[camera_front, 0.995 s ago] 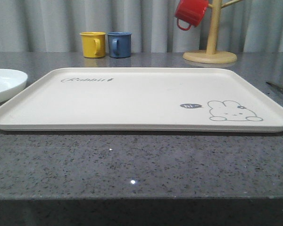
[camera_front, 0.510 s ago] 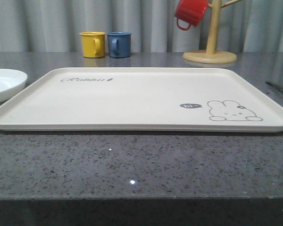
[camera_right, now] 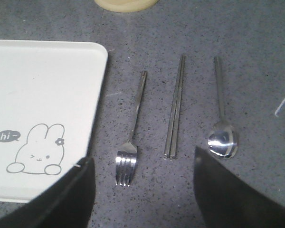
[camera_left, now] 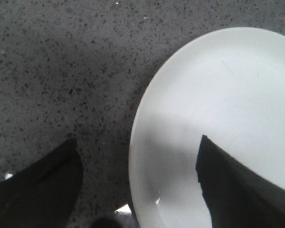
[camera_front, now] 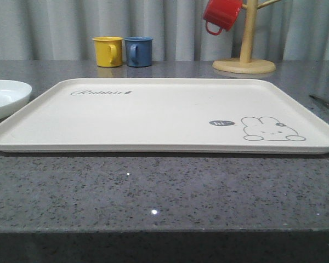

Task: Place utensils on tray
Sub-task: 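Lower the left gripper and grasp the white plate's rim, then lift the plate and carry it over the tray with the left gripper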

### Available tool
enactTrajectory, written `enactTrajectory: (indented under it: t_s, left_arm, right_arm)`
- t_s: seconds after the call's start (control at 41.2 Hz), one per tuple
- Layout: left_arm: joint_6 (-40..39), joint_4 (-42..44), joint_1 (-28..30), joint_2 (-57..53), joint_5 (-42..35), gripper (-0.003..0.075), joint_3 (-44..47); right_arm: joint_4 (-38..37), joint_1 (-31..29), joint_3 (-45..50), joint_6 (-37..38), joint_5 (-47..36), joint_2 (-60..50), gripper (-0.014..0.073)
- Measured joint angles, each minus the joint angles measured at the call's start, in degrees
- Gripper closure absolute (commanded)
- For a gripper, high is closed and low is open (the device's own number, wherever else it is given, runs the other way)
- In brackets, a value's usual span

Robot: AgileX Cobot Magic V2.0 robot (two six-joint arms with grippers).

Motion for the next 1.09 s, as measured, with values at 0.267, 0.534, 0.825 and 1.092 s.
enactTrajectory:
  t_s: [0.267,0.534,0.825,1.092]
  left_arm:
    - [0.6,-0.4,-0.7,3.1,-2.0,0.0388,-0.2]
    - [0.8,-0.1,-0.7,3.3,-1.0,0.0619,-0.3]
    - [0.8,1.4,-0.7,3.3,0.7,0.0738,-0.4]
    - [0.8,1.3,-0.7,0.7,4.0,0.0738,-3.5]
  right_arm:
    - [0.0,0.0,0.0,0.0,0.0,0.0,0.0117]
    - [0.0,0.0,0.0,0.0,0.1,0.0,0.0117]
    - [0.0,0.0,0.0,0.0,0.1,0.0,0.0117]
    - [0.0,0.0,0.0,0.0,0.1,0.0,0.0117]
